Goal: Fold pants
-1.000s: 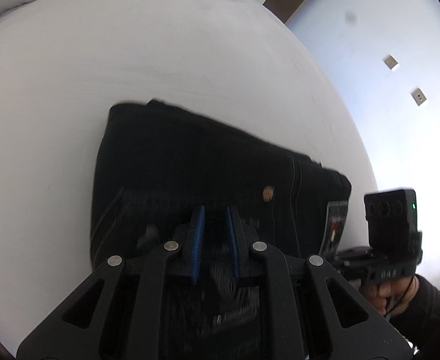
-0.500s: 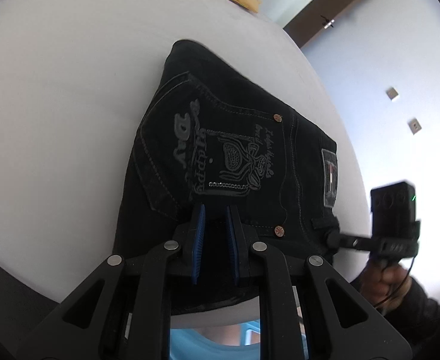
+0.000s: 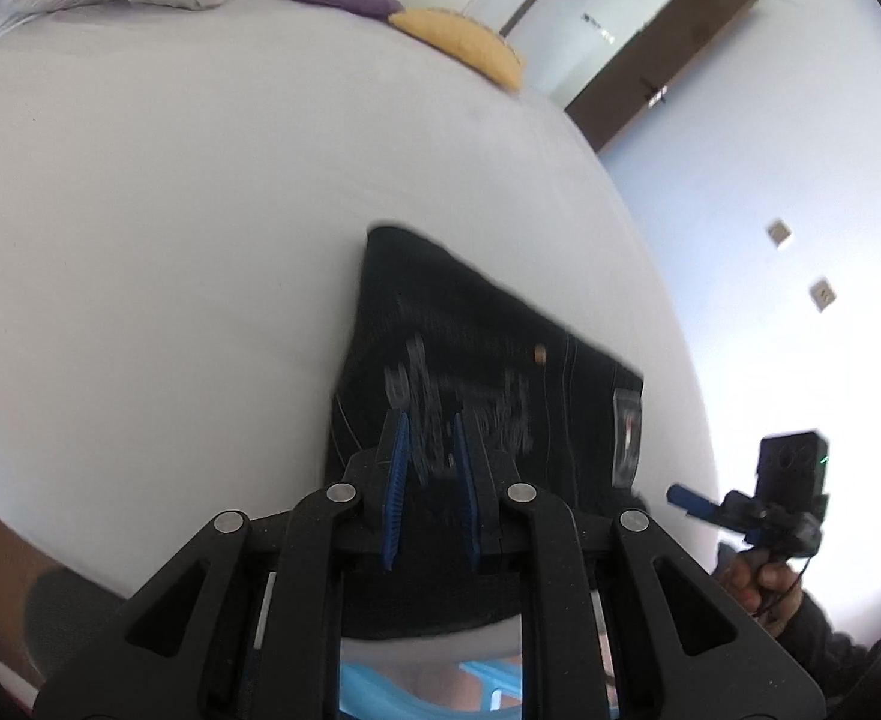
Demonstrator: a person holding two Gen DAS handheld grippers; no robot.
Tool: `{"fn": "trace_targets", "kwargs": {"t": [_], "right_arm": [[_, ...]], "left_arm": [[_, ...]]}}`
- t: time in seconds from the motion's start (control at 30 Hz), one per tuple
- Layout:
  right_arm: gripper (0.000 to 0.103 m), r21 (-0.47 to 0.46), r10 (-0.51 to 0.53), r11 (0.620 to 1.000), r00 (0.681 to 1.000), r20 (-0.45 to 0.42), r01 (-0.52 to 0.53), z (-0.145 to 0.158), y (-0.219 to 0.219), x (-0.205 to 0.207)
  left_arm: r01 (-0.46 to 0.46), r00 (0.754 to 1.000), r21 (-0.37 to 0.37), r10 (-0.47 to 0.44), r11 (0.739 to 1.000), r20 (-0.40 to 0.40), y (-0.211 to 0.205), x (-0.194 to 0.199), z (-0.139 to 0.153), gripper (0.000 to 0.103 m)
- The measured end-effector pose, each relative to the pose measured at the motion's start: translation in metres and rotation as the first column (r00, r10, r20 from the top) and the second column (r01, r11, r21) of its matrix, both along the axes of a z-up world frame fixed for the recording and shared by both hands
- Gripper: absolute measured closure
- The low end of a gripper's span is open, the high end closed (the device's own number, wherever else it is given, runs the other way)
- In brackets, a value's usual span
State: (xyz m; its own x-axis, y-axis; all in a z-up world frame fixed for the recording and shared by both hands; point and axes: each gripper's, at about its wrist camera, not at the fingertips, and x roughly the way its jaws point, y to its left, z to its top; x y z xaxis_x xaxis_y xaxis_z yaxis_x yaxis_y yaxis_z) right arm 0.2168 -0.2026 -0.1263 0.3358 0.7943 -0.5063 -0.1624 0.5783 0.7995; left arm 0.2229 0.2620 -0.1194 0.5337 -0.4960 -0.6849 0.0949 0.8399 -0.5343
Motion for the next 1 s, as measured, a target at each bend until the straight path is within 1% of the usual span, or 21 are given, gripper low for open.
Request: {"fn": "trace_targets", "kwargs": {"t": [0.07,0.1,0.13,0.17,0.2,0.27,0.3,0.43,0.47,0.57,0.63,0.77,0.83,1.0], "right_arm": [[0.029,-0.02,-0.065,0.998,0.995,-0.071,0.064,-0.012,-0.006,0.01],[0.029,-0.026,-0.09,0.996,0.988,-0.124,0.087,-0.022,-0.008,0.015],[0.029,-0.019,-0.101,0.995,0.981,-0.165,0.099,-0.03,-0.007,0.02],[0.029,-0.027,-0.11,0.994,0.977,-0.184,0.106,-0.033,-0.005,0.023],[0.029,-0.043,-0.117,0.993,0.972,-0.203,0.111,-0.036,-0.001,0.027],[0.027,-0.031,-0.114,0.993,0.969,-0.221,0.11,-0.036,0.005,0.034],[0.027,-0.037,-0.113,0.994,0.966,-0.234,0.107,-0.038,0.007,0.036],[0.027,-0.056,-0.128,0.992,0.95,-0.284,0.117,-0.046,0.011,0.05],[0.027,-0.067,-0.132,0.991,0.948,-0.29,0.117,-0.047,0.013,0.054],[0.027,-0.101,-0.126,0.99,0.947,-0.295,0.101,-0.046,0.02,0.062],[0.027,-0.106,-0.117,0.99,0.949,-0.292,0.089,-0.046,0.027,0.067],[0.036,-0.113,-0.099,0.991,0.955,-0.28,0.069,-0.05,0.032,0.068],[0.038,-0.105,-0.096,0.992,0.955,-0.281,0.069,-0.052,0.034,0.069],[0.045,-0.087,-0.1,0.993,0.95,-0.296,0.077,-0.055,0.03,0.071]], "left_arm": [[-0.004,1.0,-0.007,0.003,1.0,-0.026,0.01,0.016,-0.002,0.087],[0.015,0.999,-0.017,-0.016,1.0,-0.051,0.013,0.026,-0.008,0.087],[0.036,0.996,-0.03,-0.038,0.999,-0.077,0.006,0.038,-0.013,0.087],[0.05,0.993,-0.036,-0.054,0.998,-0.107,0.002,0.049,-0.015,0.087],[0.072,0.986,-0.048,-0.079,0.996,-0.148,0.001,0.056,-0.025,0.087],[0.106,0.973,-0.08,-0.12,0.991,-0.196,0.005,0.062,-0.035,0.087],[0.115,0.969,-0.088,-0.132,0.989,-0.207,0.004,0.064,-0.039,0.087],[0.109,0.965,-0.131,-0.136,0.985,-0.222,0.012,0.073,-0.042,0.087],[0.106,0.964,-0.132,-0.134,0.986,-0.228,0.012,0.074,-0.042,0.087],[0.152,0.962,-0.084,-0.167,0.985,-0.218,0.007,0.072,-0.037,0.087],[0.174,0.96,-0.064,-0.184,0.983,-0.213,0.006,0.069,-0.034,0.087],[0.179,0.955,-0.089,-0.195,0.98,-0.224,0.013,0.07,-0.038,0.087],[0.186,0.952,-0.095,-0.203,0.978,-0.23,0.017,0.07,-0.038,0.087],[0.223,0.948,-0.138,-0.248,0.965,-0.201,0.026,0.068,-0.026,0.087]]}}
